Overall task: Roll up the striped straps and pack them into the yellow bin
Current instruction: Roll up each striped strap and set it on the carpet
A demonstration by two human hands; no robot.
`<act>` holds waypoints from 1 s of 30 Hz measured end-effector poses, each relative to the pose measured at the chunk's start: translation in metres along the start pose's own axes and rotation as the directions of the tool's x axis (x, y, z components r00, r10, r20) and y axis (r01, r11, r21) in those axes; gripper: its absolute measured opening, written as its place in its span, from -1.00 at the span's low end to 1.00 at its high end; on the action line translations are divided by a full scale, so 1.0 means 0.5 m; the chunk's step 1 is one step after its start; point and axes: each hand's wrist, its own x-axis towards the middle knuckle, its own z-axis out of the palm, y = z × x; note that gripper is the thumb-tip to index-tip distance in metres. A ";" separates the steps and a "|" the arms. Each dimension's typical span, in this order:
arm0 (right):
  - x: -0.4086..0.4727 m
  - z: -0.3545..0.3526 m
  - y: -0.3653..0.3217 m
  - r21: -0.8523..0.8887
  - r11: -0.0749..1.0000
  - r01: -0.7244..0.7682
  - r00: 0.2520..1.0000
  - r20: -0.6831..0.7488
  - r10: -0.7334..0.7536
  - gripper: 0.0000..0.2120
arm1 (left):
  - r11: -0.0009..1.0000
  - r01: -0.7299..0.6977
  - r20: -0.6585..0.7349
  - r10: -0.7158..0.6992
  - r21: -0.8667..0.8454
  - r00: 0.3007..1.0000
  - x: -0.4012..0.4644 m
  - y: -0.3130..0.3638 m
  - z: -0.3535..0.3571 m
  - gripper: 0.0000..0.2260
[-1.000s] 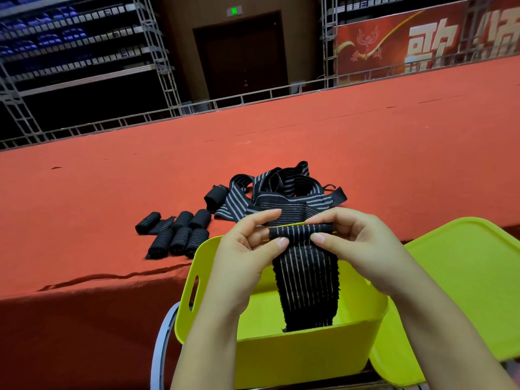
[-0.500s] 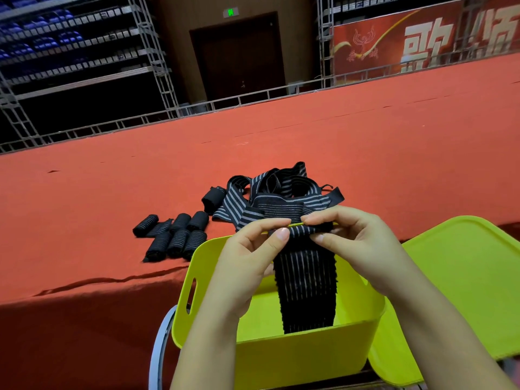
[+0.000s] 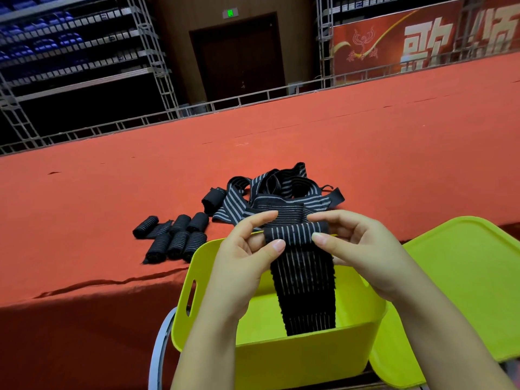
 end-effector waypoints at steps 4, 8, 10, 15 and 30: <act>0.000 0.005 0.006 0.012 0.996 0.086 0.996 -0.008 -0.086 -0.78 | 1.000 0.008 -0.009 -0.008 0.004 1.000 0.000 -0.001 0.000 -0.64; 0.001 0.010 0.007 0.013 0.984 0.177 0.984 -0.029 -0.177 -0.76 | 0.998 0.062 -0.005 -0.062 -0.008 0.998 0.000 0.000 -0.001 -0.68; 0.003 0.010 0.007 -0.003 0.976 0.219 0.975 -0.050 -0.219 -0.74 | 0.994 0.109 0.026 -0.110 0.020 0.994 0.000 -0.004 0.000 -0.71; 0.003 0.014 0.011 -0.079 0.956 0.282 0.957 -0.043 -0.286 -0.69 | 0.990 0.142 -0.020 -0.142 0.022 0.990 0.001 -0.006 0.007 -0.75; 0.000 0.010 0.011 0.036 0.999 -0.026 0.999 0.018 0.026 -0.75 | 0.999 0.010 0.016 -0.009 -0.051 1.000 0.000 -0.015 0.003 -0.58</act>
